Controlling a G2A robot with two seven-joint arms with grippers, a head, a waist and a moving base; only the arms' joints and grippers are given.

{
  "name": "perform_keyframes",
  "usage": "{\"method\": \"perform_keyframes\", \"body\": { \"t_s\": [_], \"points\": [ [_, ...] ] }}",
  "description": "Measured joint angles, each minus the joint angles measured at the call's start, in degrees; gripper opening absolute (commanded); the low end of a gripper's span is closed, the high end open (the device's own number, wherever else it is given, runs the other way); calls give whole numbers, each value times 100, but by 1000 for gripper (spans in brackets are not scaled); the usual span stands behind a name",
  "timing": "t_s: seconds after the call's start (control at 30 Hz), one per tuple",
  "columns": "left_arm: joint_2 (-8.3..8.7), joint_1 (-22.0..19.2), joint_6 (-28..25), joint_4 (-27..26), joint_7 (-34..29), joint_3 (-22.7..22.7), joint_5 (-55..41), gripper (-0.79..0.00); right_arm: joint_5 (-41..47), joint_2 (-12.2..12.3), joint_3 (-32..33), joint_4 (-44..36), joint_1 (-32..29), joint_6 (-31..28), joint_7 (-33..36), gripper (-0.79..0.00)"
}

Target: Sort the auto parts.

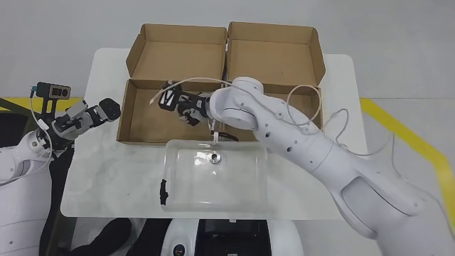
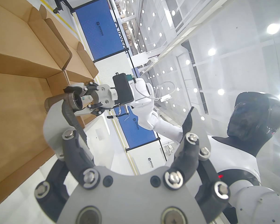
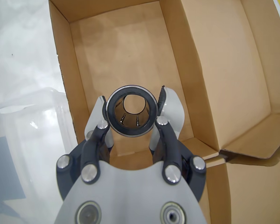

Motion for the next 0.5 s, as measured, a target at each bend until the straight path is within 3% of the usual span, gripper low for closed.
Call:
{"method": "perform_keyframes", "body": {
  "t_s": [0.5],
  "points": [
    [0, 0, 0, 0, 0, 0, 0, 0, -31, -388, -90, 1018, 25, -188, -451, -785]
  ]
}}
